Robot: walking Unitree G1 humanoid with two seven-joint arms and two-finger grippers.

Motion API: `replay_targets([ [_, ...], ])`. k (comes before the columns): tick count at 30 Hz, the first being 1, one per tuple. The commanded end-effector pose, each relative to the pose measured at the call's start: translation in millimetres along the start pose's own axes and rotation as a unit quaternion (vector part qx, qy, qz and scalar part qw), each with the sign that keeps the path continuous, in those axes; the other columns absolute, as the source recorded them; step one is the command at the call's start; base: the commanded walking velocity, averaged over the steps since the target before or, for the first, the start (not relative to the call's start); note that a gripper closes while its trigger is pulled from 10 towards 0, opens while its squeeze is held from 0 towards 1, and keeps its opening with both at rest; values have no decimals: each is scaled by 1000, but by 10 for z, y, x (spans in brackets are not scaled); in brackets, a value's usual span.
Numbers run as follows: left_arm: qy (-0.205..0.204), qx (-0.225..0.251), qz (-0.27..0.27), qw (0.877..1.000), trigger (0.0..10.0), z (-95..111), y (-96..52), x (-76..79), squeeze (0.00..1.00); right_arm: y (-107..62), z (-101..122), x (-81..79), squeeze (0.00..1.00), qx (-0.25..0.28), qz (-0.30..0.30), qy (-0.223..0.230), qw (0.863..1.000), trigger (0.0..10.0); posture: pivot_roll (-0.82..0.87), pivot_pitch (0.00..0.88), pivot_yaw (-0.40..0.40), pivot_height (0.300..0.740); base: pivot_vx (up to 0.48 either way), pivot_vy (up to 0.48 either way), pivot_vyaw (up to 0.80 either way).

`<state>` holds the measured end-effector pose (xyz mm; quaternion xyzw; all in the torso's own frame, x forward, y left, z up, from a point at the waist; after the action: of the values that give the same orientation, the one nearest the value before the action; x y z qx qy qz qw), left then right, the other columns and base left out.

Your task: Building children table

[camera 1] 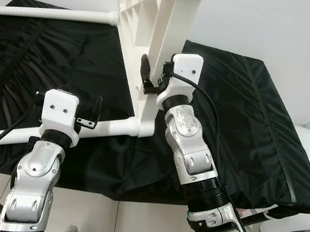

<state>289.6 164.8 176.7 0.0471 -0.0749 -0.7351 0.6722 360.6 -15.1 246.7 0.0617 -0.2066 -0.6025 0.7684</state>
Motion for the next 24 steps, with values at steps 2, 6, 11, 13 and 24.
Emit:
replay_targets([
  [2, 3, 2, 24, 1000, 10000, 10, -14, -19, 0, 106, 218, -169, 0, 6, -9, 37, 999, 9373, 178, 35, -124, 740, 0, 0, 0],
  [6, 1, 2, 25, 1000, 10000, 7, -17, -19, 0, 114, 152, -165, 0, -15, -12, 40, 999, 8667, 178, 35, -124, 740, 0, 0, 0],
  [11, 1, 1, 27, 1000, 10000, 3, -23, -22, 0, 121, 67, -152, 0, -33, -18, 44, 998, 9843, 176, 40, -124, 740, 0, 0, 0],
  [13, 1, 1, 27, 1000, 10000, 3, -23, -22, 0, 122, 55, -151, 0, -35, -19, 45, 998, 9843, 176, 40, -124, 740, 0, 0, 0],
  [24, -4, 6, 26, 1000, 10000, 18, -26, 17, 0, 221, -47, -53, 0, -62, -23, 57, 996, 0, 176, 33, -134, 740, 0, 0, 0],
])
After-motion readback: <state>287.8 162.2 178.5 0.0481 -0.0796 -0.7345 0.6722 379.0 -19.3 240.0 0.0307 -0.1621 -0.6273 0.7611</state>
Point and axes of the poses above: a point about 5 cm out from each wrist's last joint towards the gripper, its own y axis pointing out of the wrist towards the gripper, its own z axis along the axis of the wrist's last joint, x = y × z, the point moved 4 cm from there along y, pointing out of the wrist towards the gripper, and after that the axes turned 12 degrees about -y, right-handed, at the moved point
